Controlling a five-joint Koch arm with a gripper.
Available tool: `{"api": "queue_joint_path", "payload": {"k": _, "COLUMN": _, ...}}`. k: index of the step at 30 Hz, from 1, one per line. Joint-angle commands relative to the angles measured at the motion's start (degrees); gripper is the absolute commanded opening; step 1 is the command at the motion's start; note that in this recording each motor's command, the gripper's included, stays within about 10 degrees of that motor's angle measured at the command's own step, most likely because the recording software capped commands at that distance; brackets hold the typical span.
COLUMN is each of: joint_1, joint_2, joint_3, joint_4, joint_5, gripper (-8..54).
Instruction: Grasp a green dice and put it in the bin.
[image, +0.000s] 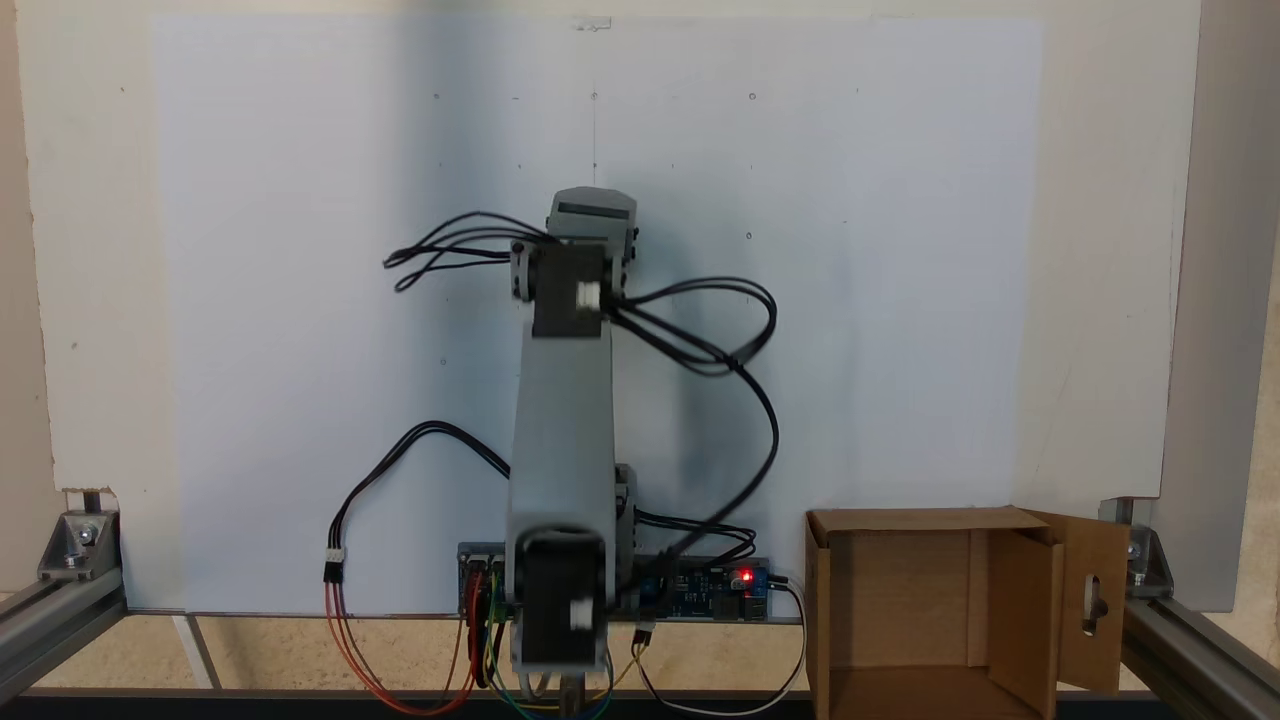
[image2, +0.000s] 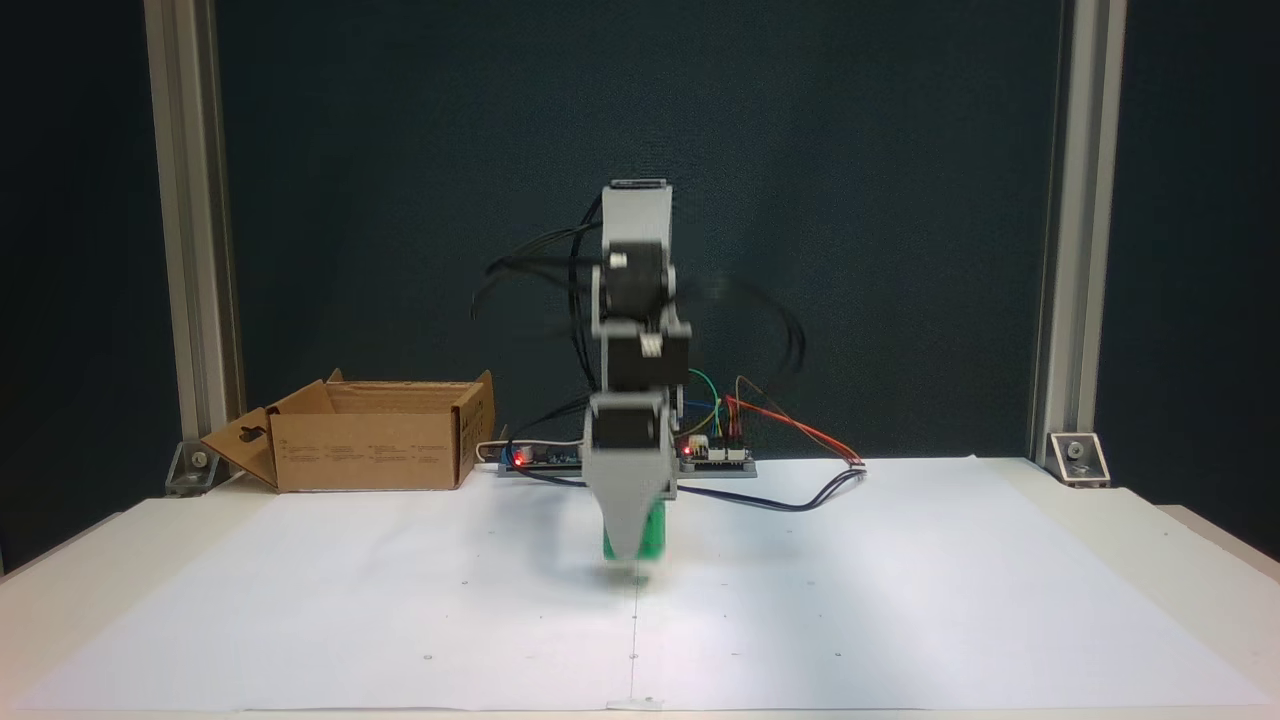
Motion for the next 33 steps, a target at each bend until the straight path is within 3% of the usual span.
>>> {"api": "queue_joint_path", "payload": {"k": 1, "joint_1": 1.0, "joint_2": 6.9, "joint_3": -1.8, "joint_4": 1.2, "joint_5": 2.2, "gripper": 11.5}}
{"api": "queue_joint_path", "payload": {"k": 12, "joint_1": 11.2, "joint_2": 21.8, "joint_3": -19.2, "joint_4": 13.4, "joint_5": 0.6, "gripper": 11.5}}
{"api": "queue_joint_path", "payload": {"k": 26, "joint_1": 56.8, "joint_2": 22.1, "joint_3": -22.7, "joint_4": 14.7, "joint_5": -18.9, "gripper": 11.5}}
{"api": "queue_joint_path", "payload": {"k": 33, "joint_1": 77.4, "joint_2": 15.6, "joint_3": -22.7, "joint_4": 14.6, "joint_5": -27.7, "gripper": 11.5}}
